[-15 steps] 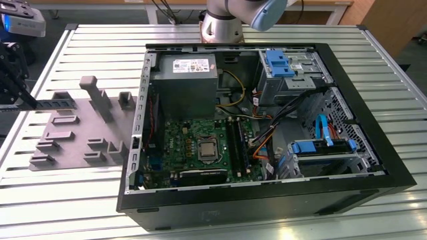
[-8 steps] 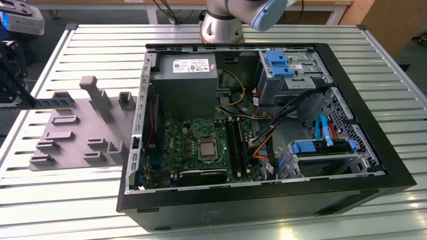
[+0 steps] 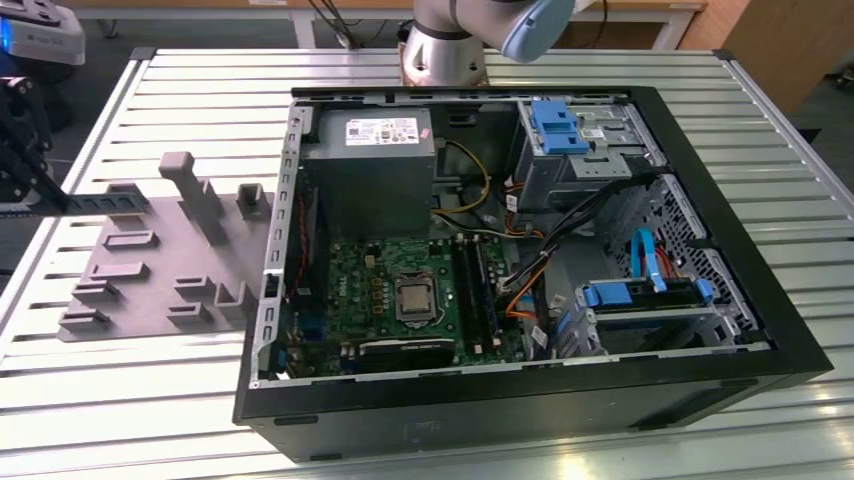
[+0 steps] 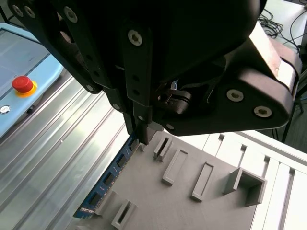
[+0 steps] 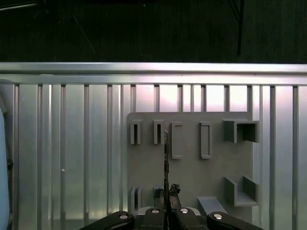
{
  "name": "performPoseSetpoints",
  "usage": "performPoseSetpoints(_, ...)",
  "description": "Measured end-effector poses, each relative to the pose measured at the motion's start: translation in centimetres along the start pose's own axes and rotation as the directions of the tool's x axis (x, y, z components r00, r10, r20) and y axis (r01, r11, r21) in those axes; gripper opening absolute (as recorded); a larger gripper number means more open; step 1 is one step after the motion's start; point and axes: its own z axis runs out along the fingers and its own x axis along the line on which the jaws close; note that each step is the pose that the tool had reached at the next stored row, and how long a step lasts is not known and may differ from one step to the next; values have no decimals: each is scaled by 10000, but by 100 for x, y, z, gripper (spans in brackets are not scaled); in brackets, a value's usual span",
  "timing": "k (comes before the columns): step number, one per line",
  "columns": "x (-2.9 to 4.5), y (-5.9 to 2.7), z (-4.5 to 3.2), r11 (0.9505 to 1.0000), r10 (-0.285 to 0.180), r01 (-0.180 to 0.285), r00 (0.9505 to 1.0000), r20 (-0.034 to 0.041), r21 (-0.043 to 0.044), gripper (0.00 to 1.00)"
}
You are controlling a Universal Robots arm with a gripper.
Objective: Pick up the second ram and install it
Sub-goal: 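Pick up the second ram and move it above second insertion slot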
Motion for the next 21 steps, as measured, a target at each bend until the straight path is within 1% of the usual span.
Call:
performPoseSetpoints(16, -2, -1, -127, 10000, 0, 0, 10000, 0, 0, 14)
performPoseSetpoints(21, -3, -2, -206, 10000, 0, 0, 10000, 0, 0, 14)
